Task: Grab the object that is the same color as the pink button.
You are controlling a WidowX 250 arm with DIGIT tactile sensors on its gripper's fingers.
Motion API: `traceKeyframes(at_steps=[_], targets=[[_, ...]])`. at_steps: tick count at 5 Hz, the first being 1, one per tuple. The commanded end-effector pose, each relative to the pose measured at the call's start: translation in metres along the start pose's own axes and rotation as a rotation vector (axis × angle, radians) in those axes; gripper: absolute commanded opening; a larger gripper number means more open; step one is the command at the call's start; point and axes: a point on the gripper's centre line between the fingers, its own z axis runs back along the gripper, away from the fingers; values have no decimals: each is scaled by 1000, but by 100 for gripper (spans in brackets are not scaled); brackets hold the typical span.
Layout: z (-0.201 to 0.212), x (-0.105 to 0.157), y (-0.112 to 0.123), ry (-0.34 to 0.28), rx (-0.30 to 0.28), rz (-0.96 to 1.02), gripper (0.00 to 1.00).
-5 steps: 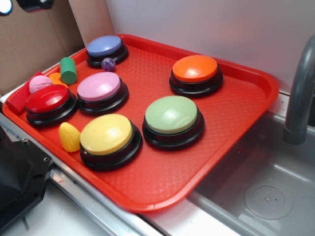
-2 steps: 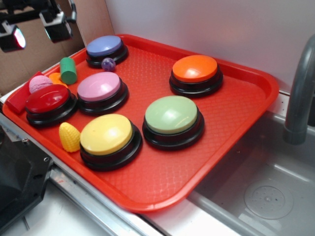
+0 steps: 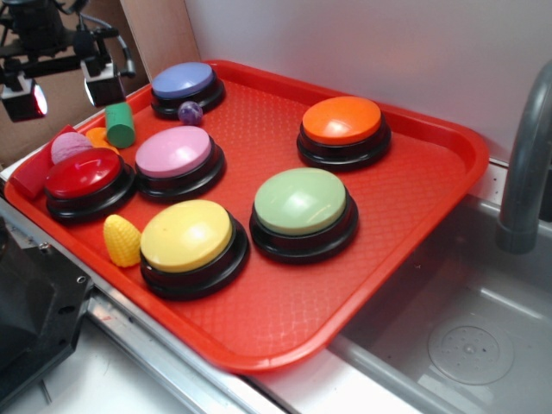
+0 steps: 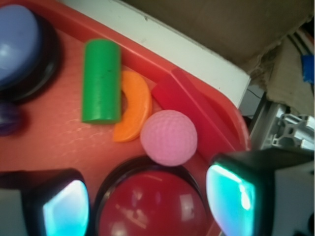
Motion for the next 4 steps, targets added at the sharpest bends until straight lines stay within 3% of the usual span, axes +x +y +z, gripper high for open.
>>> traceKeyframes(at_steps=[1,4], targets=[[-15,14,20,-55,49,102,100],[-37,5,14,-57,52,106,100]])
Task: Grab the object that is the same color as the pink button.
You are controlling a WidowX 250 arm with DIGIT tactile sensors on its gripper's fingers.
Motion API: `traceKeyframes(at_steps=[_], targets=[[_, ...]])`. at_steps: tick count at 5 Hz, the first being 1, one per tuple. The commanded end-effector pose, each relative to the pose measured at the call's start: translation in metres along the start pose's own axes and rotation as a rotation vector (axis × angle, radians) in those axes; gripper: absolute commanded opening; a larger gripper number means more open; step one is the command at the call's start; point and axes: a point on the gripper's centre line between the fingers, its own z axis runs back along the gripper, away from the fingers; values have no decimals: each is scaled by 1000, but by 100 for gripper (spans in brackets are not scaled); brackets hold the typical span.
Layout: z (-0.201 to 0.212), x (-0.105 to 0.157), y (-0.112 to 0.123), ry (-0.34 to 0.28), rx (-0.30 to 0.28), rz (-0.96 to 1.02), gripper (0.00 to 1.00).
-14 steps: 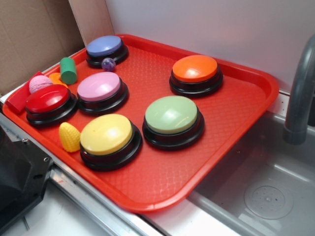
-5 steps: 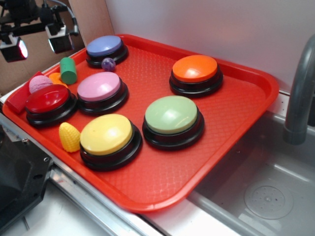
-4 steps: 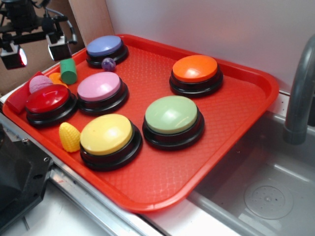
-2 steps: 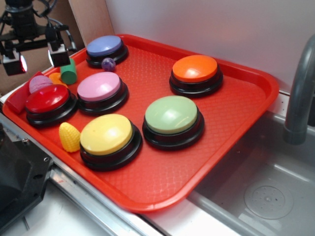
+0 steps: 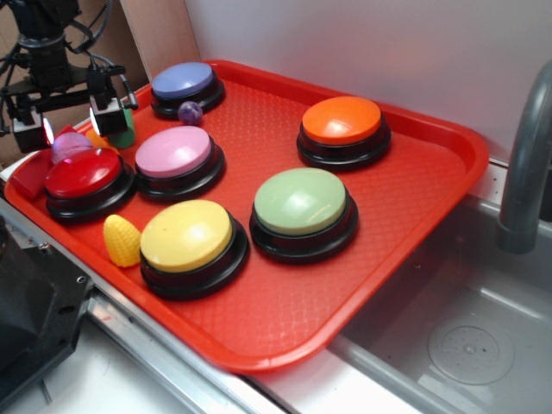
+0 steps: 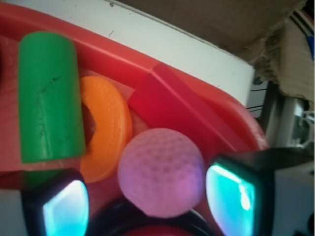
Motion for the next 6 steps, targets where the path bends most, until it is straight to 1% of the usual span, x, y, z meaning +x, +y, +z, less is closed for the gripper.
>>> traceKeyframes(at_steps=[1,2,3,4,5,6], targets=[[-8,1,12,19,-9,18,99],[-7,3,14,7,15,42,6],[-9,5,15,3,12,51,0],[-6,6,16,0,1,37,0],[0,8,12,6,-9,-36,0],[23,9,0,1,-45,-145,0]])
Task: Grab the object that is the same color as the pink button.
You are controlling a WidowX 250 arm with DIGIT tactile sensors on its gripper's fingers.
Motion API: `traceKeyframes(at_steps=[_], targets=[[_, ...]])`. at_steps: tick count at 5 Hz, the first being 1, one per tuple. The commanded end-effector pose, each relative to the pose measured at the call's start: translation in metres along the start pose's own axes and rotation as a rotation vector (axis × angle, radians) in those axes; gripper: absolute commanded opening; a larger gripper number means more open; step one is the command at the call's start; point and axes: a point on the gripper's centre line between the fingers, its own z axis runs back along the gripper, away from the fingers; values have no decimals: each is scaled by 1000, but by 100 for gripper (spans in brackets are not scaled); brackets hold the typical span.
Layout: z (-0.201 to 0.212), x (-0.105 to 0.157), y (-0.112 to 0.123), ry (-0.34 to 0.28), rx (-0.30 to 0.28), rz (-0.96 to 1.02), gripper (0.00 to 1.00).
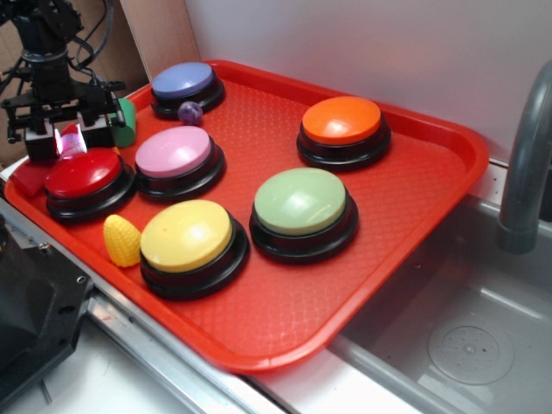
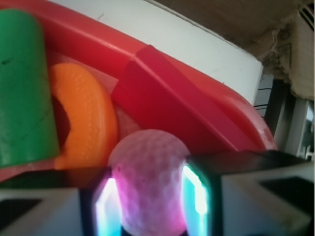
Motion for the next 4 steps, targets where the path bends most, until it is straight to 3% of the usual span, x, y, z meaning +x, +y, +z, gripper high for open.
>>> traceKeyframes(at_steps=[1,3,4], targets=[[80,-1,-28,-53,-194,-304,0],[146,-66,-72,-14,-406,-787,0],[152,-100,-81,12,-445,-976,0]])
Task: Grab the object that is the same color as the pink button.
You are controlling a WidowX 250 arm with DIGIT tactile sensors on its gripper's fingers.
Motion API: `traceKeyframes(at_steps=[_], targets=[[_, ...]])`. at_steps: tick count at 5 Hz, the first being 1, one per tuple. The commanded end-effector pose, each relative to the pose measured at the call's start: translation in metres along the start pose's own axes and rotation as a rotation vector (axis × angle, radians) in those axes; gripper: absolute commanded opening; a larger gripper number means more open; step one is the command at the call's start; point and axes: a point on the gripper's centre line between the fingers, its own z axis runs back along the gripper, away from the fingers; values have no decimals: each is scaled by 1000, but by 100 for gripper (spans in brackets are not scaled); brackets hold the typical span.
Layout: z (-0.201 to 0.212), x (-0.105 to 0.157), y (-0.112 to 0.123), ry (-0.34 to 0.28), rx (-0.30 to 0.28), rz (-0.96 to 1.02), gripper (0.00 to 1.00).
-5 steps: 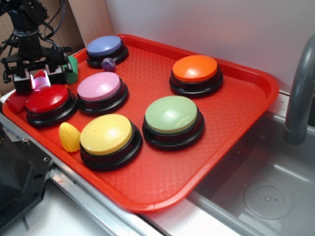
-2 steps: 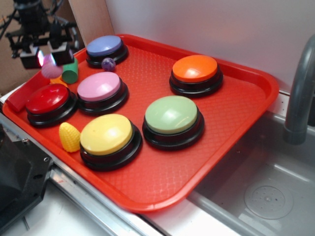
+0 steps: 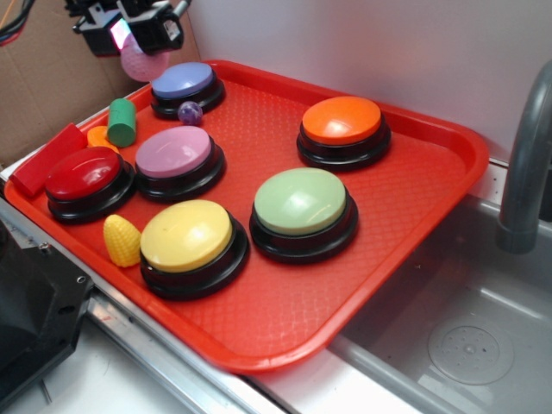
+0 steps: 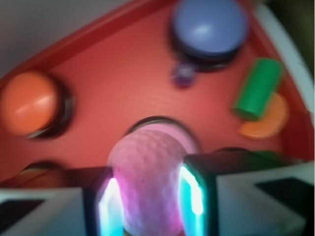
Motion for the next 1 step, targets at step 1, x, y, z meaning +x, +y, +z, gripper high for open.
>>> traceKeyframes(at_steps=[1], targets=[[7,-32,-22,2,-61,-193,0]])
